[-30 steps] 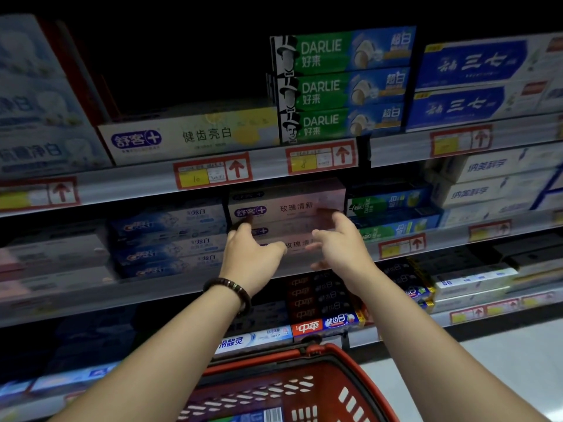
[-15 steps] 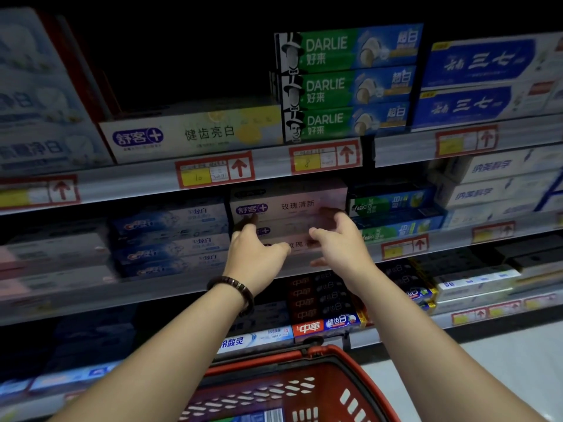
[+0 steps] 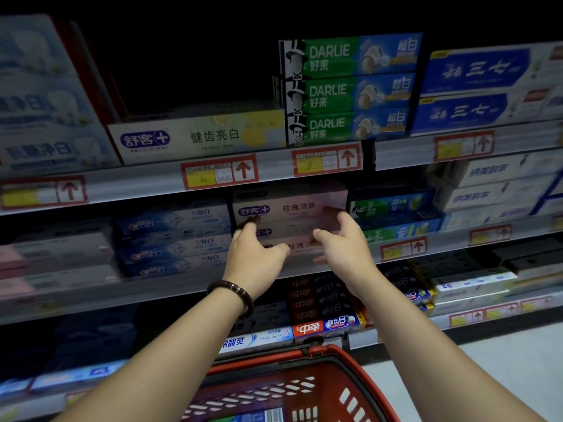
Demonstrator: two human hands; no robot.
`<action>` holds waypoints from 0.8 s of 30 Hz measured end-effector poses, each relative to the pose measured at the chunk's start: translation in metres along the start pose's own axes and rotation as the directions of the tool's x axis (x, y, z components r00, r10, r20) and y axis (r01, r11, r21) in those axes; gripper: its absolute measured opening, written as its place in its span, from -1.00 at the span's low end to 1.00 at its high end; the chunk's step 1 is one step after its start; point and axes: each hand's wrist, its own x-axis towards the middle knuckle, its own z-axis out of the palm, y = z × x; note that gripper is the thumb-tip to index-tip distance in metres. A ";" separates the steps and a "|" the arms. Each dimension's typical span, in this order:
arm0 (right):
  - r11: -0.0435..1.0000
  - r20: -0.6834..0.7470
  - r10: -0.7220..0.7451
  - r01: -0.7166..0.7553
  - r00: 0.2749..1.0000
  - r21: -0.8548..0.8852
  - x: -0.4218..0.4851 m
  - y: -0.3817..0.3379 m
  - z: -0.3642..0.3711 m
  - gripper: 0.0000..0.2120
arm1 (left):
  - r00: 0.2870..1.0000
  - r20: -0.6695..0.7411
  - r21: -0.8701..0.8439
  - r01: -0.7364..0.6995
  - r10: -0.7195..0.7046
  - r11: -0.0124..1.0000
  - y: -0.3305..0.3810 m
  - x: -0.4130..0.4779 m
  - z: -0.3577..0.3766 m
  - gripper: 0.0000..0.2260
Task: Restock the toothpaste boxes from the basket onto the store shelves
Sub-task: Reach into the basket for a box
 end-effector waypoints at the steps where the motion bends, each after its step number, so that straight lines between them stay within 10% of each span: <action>1: 1.000 -0.005 -0.011 0.011 1.000 -0.006 -0.002 -0.001 -0.001 -0.48 | 1.000 0.001 -0.014 -0.009 0.009 1.000 0.000 -0.002 -0.001 -0.46; 10: 0.998 -0.016 -0.047 0.046 0.999 -0.033 -0.031 -0.006 -0.001 -0.33 | 0.999 0.022 -0.072 -0.029 0.031 0.997 -0.008 -0.025 -0.019 -0.36; 24: 0.989 0.125 -0.002 0.020 0.992 -0.145 -0.102 -0.026 -0.005 -0.61 | 0.986 0.151 -0.149 0.099 -0.076 0.984 -0.025 -0.079 -0.060 -0.81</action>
